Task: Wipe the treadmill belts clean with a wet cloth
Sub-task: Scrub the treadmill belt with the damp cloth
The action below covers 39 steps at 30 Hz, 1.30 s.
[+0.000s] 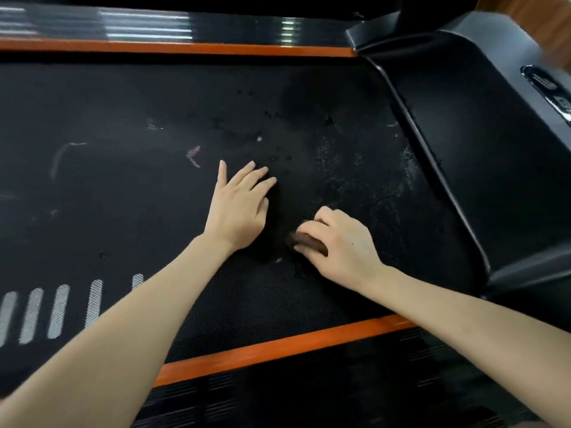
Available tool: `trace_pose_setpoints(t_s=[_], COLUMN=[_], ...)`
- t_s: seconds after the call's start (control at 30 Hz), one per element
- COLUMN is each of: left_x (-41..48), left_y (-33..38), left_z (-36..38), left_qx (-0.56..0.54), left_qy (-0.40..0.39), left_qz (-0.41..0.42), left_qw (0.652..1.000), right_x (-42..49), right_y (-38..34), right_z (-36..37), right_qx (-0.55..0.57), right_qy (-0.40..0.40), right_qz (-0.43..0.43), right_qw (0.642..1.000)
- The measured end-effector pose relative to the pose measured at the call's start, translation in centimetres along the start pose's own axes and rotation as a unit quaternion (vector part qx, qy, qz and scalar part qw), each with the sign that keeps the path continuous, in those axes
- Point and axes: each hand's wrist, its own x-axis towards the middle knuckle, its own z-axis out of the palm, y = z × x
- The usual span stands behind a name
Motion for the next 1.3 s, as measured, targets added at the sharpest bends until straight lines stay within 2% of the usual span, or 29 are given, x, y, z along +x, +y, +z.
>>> trace_pose_setpoints(t_s=[0.1,0.2,0.3,0.37,0.47,0.53,0.6,0.67,0.7,0.73,0.77,0.9,0.93,1.07,1.17,1.3], left_x=[-2.3,-4.4,-4.4,-4.3,-4.4,-4.5,-4.5,-4.6,-4.6,-4.6,-4.5,-4.5,-4.5,-4.5,-4.5,-4.5], left_y=[-1.5,-3.0,-3.3,-3.2,-3.3,-3.3,-3.4,-3.5,-3.5,-3.5,-3.4,-3.3,-3.3,-3.3,-3.4,-3.4], left_z=[-1.0,-1.1,-0.5,-0.4,-0.3,-0.4,-0.5,-0.5,-0.4,-0.4,-0.4,-0.4,-0.4,-0.4,-0.4,-0.4], left_qx=[0.044,0.087,0.077,0.073,0.077,0.075,0.068,0.063,0.063,0.063,0.062,0.056,0.055,0.053,0.052,0.043], left_qy=[0.037,-0.006,-0.034,-0.031,-0.027,-0.027,-0.023,-0.023,-0.025,-0.025,-0.023,-0.019,-0.019,-0.014,-0.014,-0.021], left_qz=[-0.052,-0.088,-0.092,-0.096,-0.098,-0.097,-0.097,-0.097,-0.096,-0.094,-0.093,-0.093,-0.093,-0.097,-0.096,-0.096], left_qw=[0.997,0.992,0.992,0.992,0.992,0.992,0.993,0.993,0.993,0.993,0.993,0.994,0.994,0.994,0.994,0.994], right_x=[0.1,1.6,3.8,2.8,-1.0,-1.1,1.5,5.3,6.4,6.5,5.8,-1.2,-1.3,0.9,-0.4,0.9], right_y=[0.0,0.1,-0.7,-2.2,-4.1,-3.6,-2.2,-0.5,-0.1,-0.3,-1.2,-5.4,-5.1,-3.2,-4.0,-3.5], right_z=[0.4,0.6,0.9,1.2,0.6,0.3,0.6,0.6,0.6,0.9,1.2,1.1,0.8,0.1,0.4,1.7], right_qx=[-0.03,-0.021,-0.011,-0.01,0.017,0.002,-0.013,-0.034,-0.032,-0.028,-0.025,0.017,0.022,0.008,0.004,-0.004], right_qy=[-0.003,-0.016,-0.007,0.002,-0.067,-0.092,-0.069,-0.021,-0.01,-0.005,-0.003,-0.057,-0.059,-0.002,-0.051,-0.029], right_qz=[0.008,0.039,0.082,0.027,-0.12,-0.177,-0.123,0.021,0.075,0.09,0.072,-0.1,-0.106,-0.043,-0.103,-0.144], right_qw=[1.0,0.999,0.997,1.0,0.99,0.98,0.99,0.999,0.997,0.996,0.997,0.993,0.992,0.999,0.993,0.989])
